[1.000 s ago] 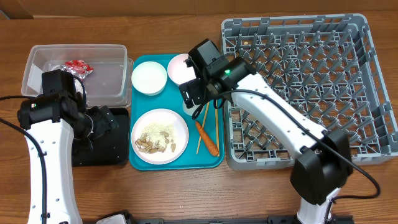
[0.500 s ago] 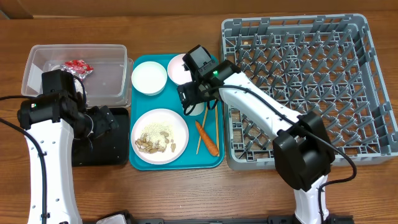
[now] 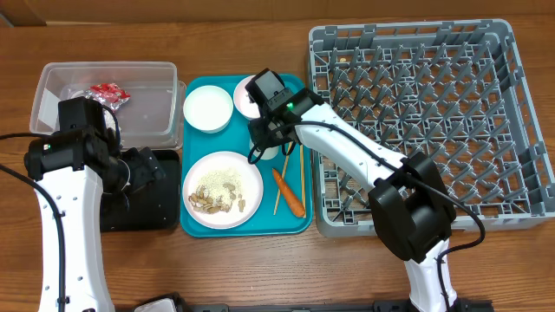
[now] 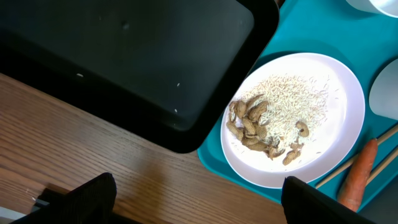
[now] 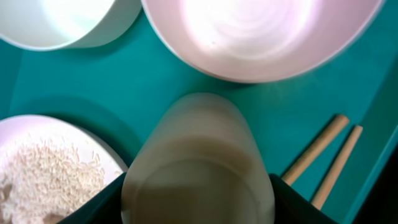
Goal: Sort waste into correct bins and load items into the dishwasher
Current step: 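Carry the white cup right and place it in the rack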
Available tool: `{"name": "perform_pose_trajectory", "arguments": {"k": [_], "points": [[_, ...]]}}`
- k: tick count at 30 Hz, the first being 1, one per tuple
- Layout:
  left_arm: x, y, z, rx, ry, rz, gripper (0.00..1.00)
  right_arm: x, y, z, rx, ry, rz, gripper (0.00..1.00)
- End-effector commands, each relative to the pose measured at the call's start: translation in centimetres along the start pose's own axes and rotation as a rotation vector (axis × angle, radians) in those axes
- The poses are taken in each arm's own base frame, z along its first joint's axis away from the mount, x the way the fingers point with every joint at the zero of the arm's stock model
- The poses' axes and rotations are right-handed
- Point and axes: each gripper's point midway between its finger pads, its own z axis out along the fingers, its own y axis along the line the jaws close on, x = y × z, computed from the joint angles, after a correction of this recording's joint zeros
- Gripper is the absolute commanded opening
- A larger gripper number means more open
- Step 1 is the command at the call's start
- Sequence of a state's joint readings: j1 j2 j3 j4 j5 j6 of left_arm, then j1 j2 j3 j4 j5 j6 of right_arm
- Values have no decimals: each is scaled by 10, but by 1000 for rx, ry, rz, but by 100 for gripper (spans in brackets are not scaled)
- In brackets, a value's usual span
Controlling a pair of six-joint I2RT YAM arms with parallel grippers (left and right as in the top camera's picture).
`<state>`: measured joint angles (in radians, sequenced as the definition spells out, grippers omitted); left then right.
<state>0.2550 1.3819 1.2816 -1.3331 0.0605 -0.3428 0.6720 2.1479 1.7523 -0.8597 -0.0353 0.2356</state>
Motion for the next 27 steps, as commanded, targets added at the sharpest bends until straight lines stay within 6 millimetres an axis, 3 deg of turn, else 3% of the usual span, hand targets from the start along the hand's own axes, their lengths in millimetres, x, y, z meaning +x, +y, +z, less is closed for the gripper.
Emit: {"name": "perform_pose_trajectory", "arguments": {"k": [1, 7, 13, 15, 18, 27], "points": [[1, -1, 2, 9, 3, -19, 87, -4, -5, -4, 25, 1, 12, 46], [-1, -2, 2, 11, -6, -19, 87, -29, -21, -59, 80, -59, 42, 50], [-3, -3, 2, 14, -11, -18, 87, -68, -48, -170, 69, -242, 116, 51], [-3, -3, 2, 14, -11, -18, 87, -71, -75, -210, 85, -303, 170, 51], [-3, -2, 2, 13, -12, -18, 87, -61, -113, -234, 126, -310, 246, 51], [-4, -3, 2, 14, -17, -7, 87, 8, -280, -262, 311, -191, 628, 51]]}}
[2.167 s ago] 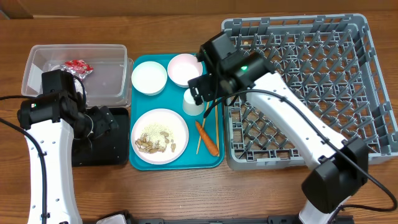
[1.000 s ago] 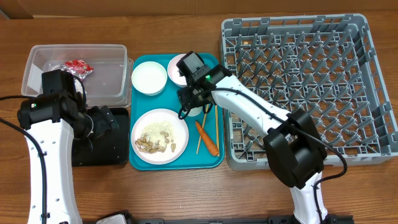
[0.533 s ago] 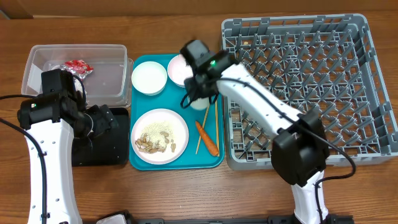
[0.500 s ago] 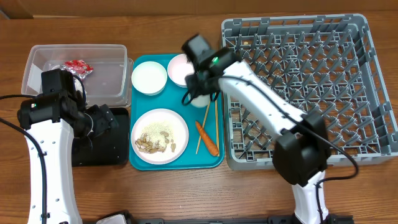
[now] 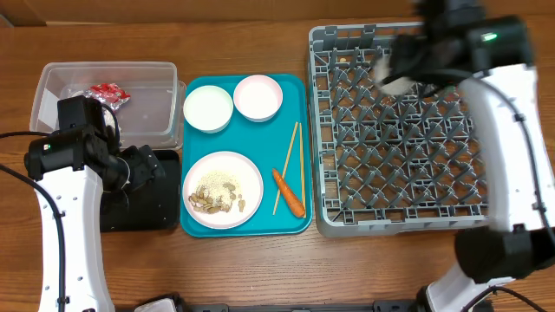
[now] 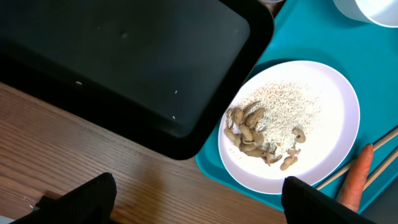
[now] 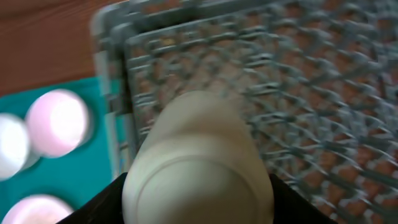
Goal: Sort waste into correct bins and load items into the dishwasher
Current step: 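Carry the white cup right and place it in the rack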
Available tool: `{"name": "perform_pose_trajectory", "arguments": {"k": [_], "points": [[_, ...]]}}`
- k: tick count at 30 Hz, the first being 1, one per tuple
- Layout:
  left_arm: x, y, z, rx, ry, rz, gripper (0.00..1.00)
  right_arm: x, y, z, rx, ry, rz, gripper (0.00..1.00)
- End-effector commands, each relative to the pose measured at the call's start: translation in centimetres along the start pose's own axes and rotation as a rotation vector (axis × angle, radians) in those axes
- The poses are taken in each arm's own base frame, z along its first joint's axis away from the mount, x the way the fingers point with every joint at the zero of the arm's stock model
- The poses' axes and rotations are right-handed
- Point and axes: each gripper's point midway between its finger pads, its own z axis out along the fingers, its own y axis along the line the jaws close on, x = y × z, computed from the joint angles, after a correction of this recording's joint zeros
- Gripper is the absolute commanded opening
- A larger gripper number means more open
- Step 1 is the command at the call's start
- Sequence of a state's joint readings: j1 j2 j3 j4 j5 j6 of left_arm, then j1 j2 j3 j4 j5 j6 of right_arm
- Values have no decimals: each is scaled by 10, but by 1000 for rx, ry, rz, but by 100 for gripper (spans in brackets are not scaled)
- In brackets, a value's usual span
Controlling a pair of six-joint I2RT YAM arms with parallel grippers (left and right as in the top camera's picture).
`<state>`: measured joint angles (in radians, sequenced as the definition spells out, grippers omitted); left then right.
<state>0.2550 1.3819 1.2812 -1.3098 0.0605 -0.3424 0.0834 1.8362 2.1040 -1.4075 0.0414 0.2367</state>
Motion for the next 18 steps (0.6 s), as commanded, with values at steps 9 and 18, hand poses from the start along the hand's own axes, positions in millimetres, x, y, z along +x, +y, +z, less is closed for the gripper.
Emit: {"name": "perform_pose_trajectory", "arguments": {"k": [9, 18], "points": [[1, -1, 2, 6, 4, -9, 87, 4, -156, 6, 192, 74, 336, 52], [1, -1, 2, 6, 6, -9, 87, 48, -184, 53, 238, 217, 360, 52]]}}
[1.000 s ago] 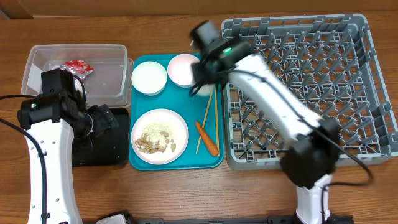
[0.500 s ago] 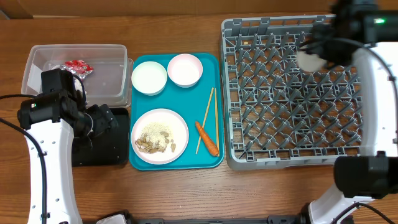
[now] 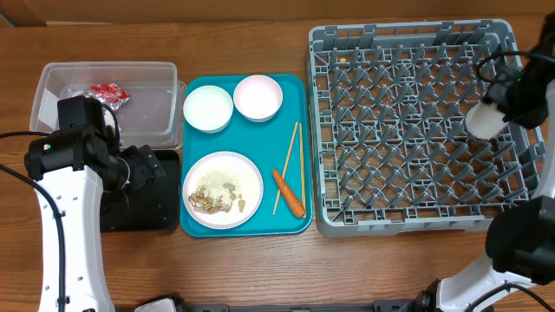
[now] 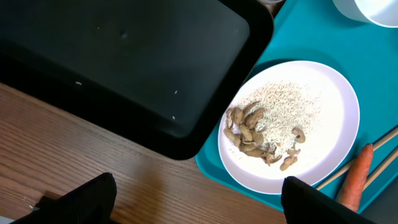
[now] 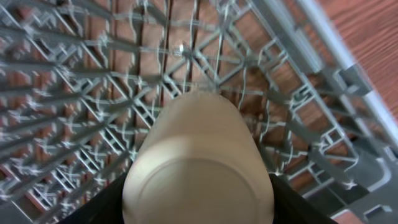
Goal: Sort waste into correct bins and load items into the dishwasher
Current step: 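Carry the white cup right and place it in the rack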
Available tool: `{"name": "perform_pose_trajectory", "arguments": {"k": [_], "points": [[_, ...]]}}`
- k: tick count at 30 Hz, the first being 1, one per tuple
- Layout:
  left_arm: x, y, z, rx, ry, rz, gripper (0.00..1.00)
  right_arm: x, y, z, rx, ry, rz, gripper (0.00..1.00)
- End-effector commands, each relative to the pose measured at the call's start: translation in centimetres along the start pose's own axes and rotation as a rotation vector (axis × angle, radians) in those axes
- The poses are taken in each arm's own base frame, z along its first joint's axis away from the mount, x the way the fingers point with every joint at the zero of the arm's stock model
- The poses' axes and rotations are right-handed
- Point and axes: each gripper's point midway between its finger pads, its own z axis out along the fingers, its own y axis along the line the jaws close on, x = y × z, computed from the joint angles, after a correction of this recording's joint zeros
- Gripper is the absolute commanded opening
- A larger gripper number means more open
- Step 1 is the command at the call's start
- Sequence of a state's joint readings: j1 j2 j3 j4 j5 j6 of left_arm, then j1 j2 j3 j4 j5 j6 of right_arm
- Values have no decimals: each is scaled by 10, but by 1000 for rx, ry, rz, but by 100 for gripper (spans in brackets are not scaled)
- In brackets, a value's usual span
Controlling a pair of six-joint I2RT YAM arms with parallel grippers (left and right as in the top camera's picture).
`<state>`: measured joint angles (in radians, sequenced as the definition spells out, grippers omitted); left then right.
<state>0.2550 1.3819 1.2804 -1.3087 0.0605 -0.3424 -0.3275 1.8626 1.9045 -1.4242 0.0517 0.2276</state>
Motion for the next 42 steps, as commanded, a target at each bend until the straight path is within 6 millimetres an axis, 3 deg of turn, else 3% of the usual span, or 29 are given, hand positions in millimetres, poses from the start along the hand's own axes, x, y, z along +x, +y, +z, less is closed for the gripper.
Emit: {"name": "perform_pose_trajectory", "arguments": {"k": [1, 9, 11, 14, 18, 23, 26, 27, 28, 30, 42], "points": [[2, -1, 1, 5, 6, -9, 87, 7, -6, 21, 22, 29, -11, 52], [2, -1, 1, 5, 6, -9, 87, 23, -19, 62, 75, 69, -6, 53], [2, -1, 1, 5, 6, -9, 87, 26, -20, 66, 80, 77, -7, 58], [2, -1, 1, 6, 6, -9, 87, 28, -21, 67, 82, 84, -8, 61], [2, -1, 1, 5, 6, -9, 87, 26, -21, 64, 81, 79, -1, 51], [1, -1, 1, 5, 5, -9, 87, 15, -24, 48, 76, 51, 14, 52], [1, -1, 1, 6, 4, -9, 87, 19, -26, 44, 80, 68, 13, 62], [1, -1, 1, 7, 3, -9, 87, 22, -26, 44, 82, 82, 13, 70], [1, -1, 1, 7, 2, -9, 87, 26, -25, 44, 74, 101, 12, 89], [1, -1, 1, 7, 2, -9, 87, 29, -24, 44, 65, 114, 12, 100], [1, -1, 1, 7, 3, -1, 87, 34, -24, 43, 64, 132, 9, 100]]}}
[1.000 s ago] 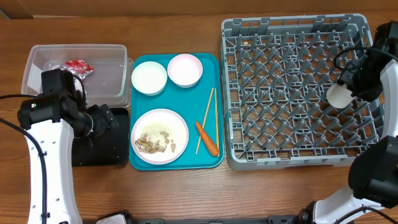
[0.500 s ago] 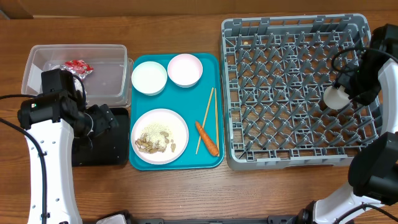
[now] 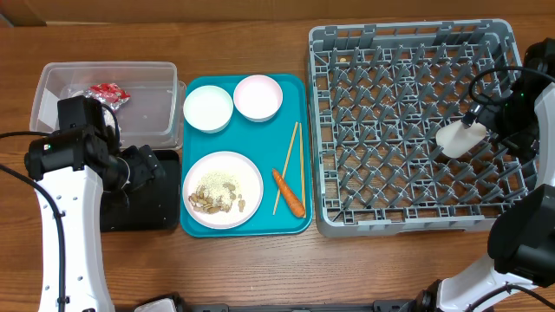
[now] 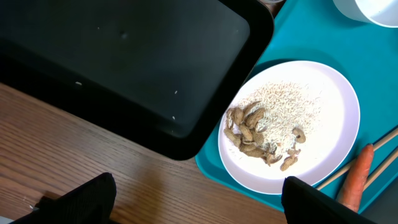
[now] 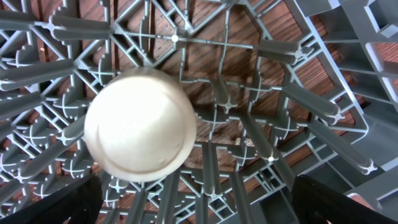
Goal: Sort waste into correct bins and load items into the dishwasher
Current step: 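Carry the white cup right and place it in the rack, then reach the right gripper back and grasp the pink-rimmed white bowl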
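Observation:
A cream cup [image 3: 458, 138] rests tilted among the prongs at the right side of the grey dish rack [image 3: 399, 227]; its round base [image 5: 140, 124] faces the right wrist camera. My right gripper [image 3: 491, 124] hangs just above it, open [image 5: 199, 208], holding nothing. A white plate [image 3: 257, 184] of rice and peanuts, a carrot [image 3: 289, 192] and chopsticks [image 3: 289, 165] lie on the teal tray [image 3: 295, 87]. My left gripper [image 3: 147, 166] is open [image 4: 199, 202] over the black bin's [image 4: 124, 62] near edge, beside the plate [image 4: 339, 143].
Two small bowls, one white [image 3: 208, 108] and one pink [image 3: 257, 97], stand at the tray's back. A clear bin [image 3: 52, 104] holding a red wrapper [image 3: 110, 92] sits at the back left, with the black bin [image 3: 143, 208] in front of it.
My right gripper was shut on the cream cup above the rack's right side; now it is open and the cup lies among the prongs. The left arm has not moved.
My right gripper was shut on the cup on the teal tray by the pink bowl. Then it held the cup above the rack's back, then over its right side. Now the cup rests in the rack, let go. The left gripper stayed open by the black bin.

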Available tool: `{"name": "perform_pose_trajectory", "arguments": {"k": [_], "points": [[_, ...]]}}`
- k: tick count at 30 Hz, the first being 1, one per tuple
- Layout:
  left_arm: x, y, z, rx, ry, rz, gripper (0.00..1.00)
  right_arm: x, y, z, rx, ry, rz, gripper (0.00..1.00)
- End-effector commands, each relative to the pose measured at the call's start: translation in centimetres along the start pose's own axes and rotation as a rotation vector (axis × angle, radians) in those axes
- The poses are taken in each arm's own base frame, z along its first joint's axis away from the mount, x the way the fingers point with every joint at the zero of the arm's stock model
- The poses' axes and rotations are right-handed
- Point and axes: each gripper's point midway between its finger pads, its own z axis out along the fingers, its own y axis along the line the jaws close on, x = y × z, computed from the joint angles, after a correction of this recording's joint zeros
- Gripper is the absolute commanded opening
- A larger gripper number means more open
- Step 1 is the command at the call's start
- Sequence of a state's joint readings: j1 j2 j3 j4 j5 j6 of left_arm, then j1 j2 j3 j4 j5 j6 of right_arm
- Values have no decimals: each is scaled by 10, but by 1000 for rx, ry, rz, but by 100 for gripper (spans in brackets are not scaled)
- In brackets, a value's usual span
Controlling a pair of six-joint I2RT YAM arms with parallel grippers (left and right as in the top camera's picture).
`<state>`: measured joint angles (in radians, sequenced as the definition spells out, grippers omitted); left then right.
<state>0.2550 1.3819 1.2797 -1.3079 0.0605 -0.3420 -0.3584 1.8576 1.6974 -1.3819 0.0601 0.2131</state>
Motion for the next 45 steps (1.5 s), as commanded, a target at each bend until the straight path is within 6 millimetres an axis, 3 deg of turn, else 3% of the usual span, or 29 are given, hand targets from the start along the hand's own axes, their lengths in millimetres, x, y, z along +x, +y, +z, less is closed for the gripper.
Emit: {"name": "perform_pose_trajectory", "arguments": {"k": [1, 18, 22, 25, 30, 31, 33, 34, 36, 39, 45], "points": [[1, -1, 1, 7, 3, -2, 87, -4, 0, -4, 1, -16, 0, 100], [1, -1, 1, 7, 3, -2, 88, -1, 9, -5, -52, 1, -1, 100], [1, -1, 1, 7, 3, -2, 88, 4, 26, -14, -148, 5, -23, 100], [1, -1, 1, 7, 2, -2, 88, 5, 47, -35, -226, -43, -84, 97], [-1, -2, 1, 10, -3, -1, 88, 16, 111, -93, -378, -180, -262, 92], [-1, -2, 1, 10, -5, -1, 88, 26, 142, -110, -428, -224, -345, 92], [-1, -2, 1, 13, -4, -1, 88, 42, 182, -123, -480, -265, -453, 92], [-1, -2, 1, 13, -3, -2, 88, 57, 211, -128, -513, -285, -530, 91], [-1, -2, 1, 13, -3, -1, 88, 89, 272, -129, -560, -329, -682, 91], [-1, -2, 1, 13, -3, -1, 88, 107, 317, -120, -566, -383, -765, 91], [0, -2, 1, 13, -2, -2, 88, 124, 382, -85, -612, -418, -842, 87]]}}
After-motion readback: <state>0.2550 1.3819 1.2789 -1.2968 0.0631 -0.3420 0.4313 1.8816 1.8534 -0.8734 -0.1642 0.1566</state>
